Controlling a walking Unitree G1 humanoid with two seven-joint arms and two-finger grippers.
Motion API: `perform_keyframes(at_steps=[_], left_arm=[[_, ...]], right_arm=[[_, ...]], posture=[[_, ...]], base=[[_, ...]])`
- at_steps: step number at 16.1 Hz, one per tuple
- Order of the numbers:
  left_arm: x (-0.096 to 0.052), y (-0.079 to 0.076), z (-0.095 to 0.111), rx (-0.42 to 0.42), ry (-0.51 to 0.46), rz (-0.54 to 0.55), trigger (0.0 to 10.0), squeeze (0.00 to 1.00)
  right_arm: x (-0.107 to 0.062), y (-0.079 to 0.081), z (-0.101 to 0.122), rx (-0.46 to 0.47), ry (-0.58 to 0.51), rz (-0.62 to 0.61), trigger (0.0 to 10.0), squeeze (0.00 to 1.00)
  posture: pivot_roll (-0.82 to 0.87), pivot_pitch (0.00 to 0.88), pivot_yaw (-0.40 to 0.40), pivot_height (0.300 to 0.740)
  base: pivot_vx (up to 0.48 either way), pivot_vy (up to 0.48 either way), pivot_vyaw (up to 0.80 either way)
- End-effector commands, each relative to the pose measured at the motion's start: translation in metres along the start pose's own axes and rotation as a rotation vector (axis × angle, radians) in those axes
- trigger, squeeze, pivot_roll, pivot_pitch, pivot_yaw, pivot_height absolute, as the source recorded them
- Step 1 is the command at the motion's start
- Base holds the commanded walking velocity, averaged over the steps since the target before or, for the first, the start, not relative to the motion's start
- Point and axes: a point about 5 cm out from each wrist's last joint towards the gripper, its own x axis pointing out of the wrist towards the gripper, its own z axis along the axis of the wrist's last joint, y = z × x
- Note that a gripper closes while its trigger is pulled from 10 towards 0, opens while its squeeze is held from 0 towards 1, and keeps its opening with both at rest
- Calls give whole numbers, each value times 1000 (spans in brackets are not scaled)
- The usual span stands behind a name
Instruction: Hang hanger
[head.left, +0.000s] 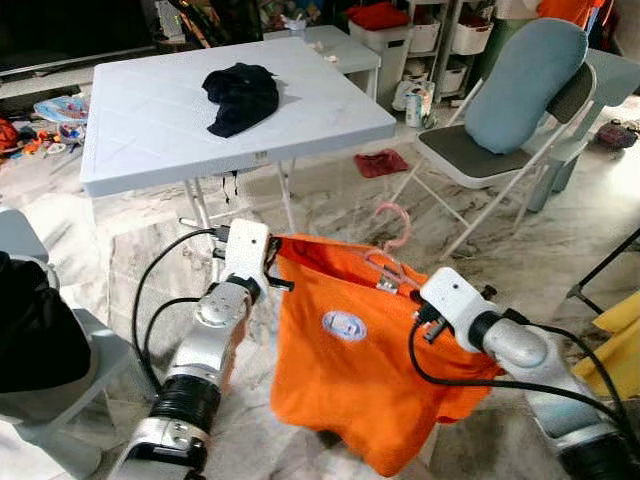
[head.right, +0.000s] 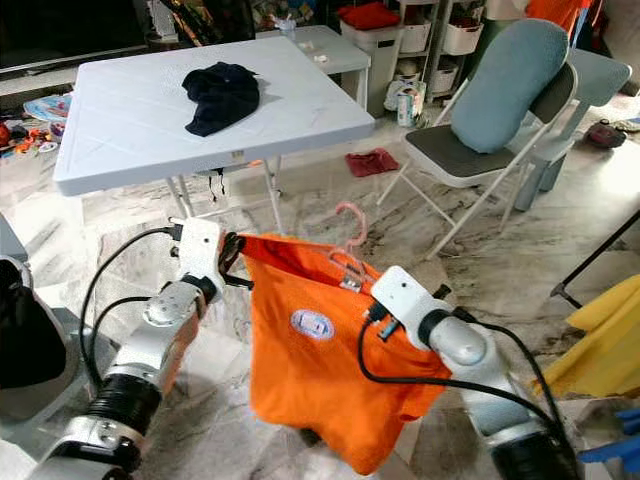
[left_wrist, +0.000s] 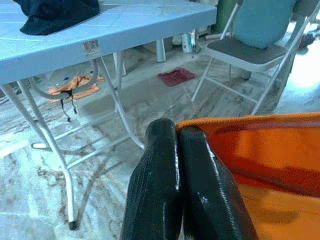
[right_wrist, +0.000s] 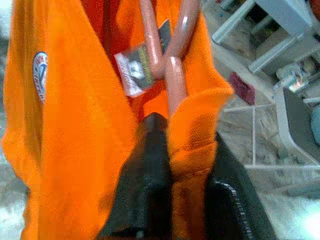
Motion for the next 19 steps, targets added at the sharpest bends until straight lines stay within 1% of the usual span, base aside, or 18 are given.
perform_keyframes(at_steps=[1,2,3,4,5,6,8,9,11,13,14,15,16,17,19], left_arm=[[-1,29,15,26,-31,77,0,0],[-2,37,14,35,-21,93,0,0],[-3,44,14,44,-13,105,0,0],[-4,49,13,51,-7,115,0,0],[-5,57,12,56,2,132,0,0],[-5,59,11,59,10,132,0,0],[-5,60,10,65,25,127,0,0],[-5,61,8,71,35,127,0,0],[-6,62,3,77,58,128,0,0],[-8,59,-3,73,73,112,0,0],[-8,58,-5,71,78,107,0,0],[-9,59,-8,70,91,110,0,0],[-10,61,-12,67,111,110,0,0],[-10,60,-14,62,121,103,0,0],[-11,51,-22,52,144,66,0,0]], right_arm=[[-14,-13,-6,3,-12,20,10000,0],[-22,-18,-5,11,-37,55,10000,0],[-30,-23,-6,-2,-54,91,10000,0],[-37,-28,-6,6,-70,119,10000,0],[-50,-39,2,84,-128,157,10000,0],[-62,-51,6,88,-156,194,10000,0],[-74,-63,8,112,-193,218,10000,0],[-81,-66,8,119,-203,252,10000,0],[-97,-65,15,137,-240,364,10000,0],[-103,-73,20,179,-270,363,10000,0],[-105,-81,24,212,-307,349,10000,0],[-110,-86,28,226,-333,355,10000,0],[-112,-92,31,240,-353,336,10000,0],[-113,-96,35,256,-378,320,10000,0],[-111,-103,45,305,-448,274,10000,0]], posture=[[-137,0,9,740],[-138,0,11,740],[-139,0,11,740],[-139,0,11,740],[-148,0,20,740],[-148,0,20,740],[-155,0,24,740],[-153,0,25,740],[-154,0,27,740],[-155,0,32,740],[-154,0,33,740],[-155,0,35,740],[-155,0,35,740],[-157,0,37,740],[-158,0,40,740]], base=[[0,0,0],[0,0,0],[0,0,0],[0,0,0],[0,0,0],[0,0,0],[0,0,0],[0,0,0],[0,0,0],[0,0,0],[0,0,0],[0,0,0],[0,0,0],[0,0,0],[0,0,0]])
